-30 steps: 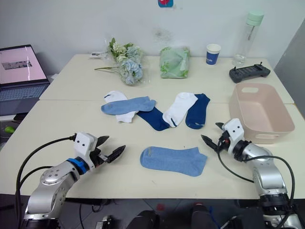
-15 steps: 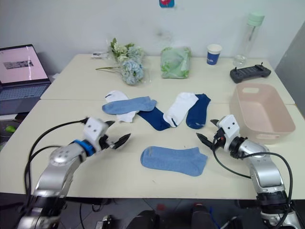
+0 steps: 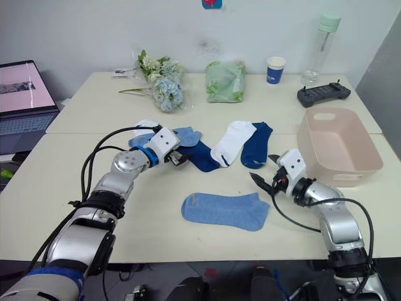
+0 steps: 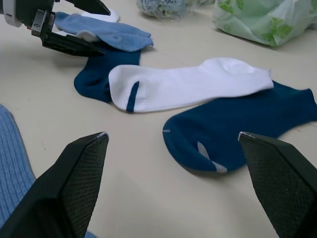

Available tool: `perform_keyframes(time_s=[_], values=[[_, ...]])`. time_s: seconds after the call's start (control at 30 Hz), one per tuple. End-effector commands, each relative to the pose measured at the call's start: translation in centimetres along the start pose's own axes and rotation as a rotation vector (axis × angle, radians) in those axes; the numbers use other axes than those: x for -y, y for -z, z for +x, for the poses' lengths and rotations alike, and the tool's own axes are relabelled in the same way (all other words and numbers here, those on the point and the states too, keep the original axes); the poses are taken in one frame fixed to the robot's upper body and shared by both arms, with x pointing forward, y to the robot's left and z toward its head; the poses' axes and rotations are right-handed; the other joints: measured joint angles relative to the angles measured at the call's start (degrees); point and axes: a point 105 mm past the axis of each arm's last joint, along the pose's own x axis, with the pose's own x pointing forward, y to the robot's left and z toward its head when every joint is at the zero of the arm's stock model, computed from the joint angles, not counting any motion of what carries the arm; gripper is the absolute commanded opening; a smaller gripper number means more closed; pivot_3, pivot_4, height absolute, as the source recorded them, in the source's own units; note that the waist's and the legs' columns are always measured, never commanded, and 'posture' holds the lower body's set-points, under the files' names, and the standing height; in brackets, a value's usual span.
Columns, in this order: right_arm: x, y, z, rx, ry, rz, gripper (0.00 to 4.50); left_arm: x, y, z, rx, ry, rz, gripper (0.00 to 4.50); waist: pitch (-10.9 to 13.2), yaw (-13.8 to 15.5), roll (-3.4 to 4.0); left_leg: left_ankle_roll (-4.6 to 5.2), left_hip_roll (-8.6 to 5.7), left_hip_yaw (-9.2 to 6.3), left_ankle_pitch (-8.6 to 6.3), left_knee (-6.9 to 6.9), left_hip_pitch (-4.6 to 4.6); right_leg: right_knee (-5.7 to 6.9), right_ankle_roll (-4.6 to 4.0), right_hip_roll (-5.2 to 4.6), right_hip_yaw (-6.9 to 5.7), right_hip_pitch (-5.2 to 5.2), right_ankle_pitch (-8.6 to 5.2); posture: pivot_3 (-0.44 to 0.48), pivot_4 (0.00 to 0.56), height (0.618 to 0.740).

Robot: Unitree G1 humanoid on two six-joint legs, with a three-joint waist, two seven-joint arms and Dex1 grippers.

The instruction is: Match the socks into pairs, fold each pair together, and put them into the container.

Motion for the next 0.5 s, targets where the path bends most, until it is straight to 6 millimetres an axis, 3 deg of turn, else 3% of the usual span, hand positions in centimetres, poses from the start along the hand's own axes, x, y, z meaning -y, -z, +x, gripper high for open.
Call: perform_keyframes(time_s=[0.03, 0.17, 0.2, 0.27, 0.5], values=[[0.2, -1.6, -0.4, 0.053, 0.025, -0.048, 4.50, -0.4, -0.7, 0.5, 0.004, -0.011, 0.057, 4.46, 0.00, -0.25, 0.00, 0.00, 0.00, -0.02, 0.00, 0.00, 0.00, 0.02, 0.00, 0.00, 0.00, -0.01, 0.00, 0.000, 0.150, 0.740], [-0.4, -1.2, -0.7, 0.029, 0.010, -0.050, 4.50, -0.8, -0.5, 0.8, -0.011, -0.037, 0.060, 4.46, 0.00, -0.47, 0.00, 0.00, -0.03, -0.05, 0.00, 0.01, 0.02, 0.05, 0.00, 0.00, 0.01, 0.00, 0.00, 0.000, 0.150, 0.740], [-0.5, -1.2, -0.7, 0.033, 0.015, -0.039, 4.50, -0.8, -0.5, 0.8, -0.009, -0.033, 0.057, 4.29, 0.00, -0.50, 0.00, 0.00, -0.03, -0.06, 0.00, 0.02, 0.01, 0.05, 0.01, -0.01, 0.01, 0.00, 0.00, 0.000, 0.150, 0.740], [-0.7, -1.4, -0.8, 0.042, 0.017, -0.021, 4.50, -1.1, -0.6, 0.7, -0.001, -0.034, 0.052, 3.85, 0.00, -0.60, 0.00, 0.00, -0.05, -0.05, 0.00, 0.02, 0.02, 0.07, 0.01, -0.01, 0.04, 0.00, 0.00, 0.000, 0.150, 0.740], [-0.3, -1.1, -0.8, 0.035, 0.032, -0.005, 4.50, -1.9, -0.6, 0.4, 0.002, -0.063, 0.033, 1.62, 0.00, -0.65, 0.00, 0.00, -0.07, -0.08, 0.00, 0.03, 0.01, 0.07, 0.01, -0.01, 0.02, 0.00, 0.00, 0.000, 0.150, 0.740]])
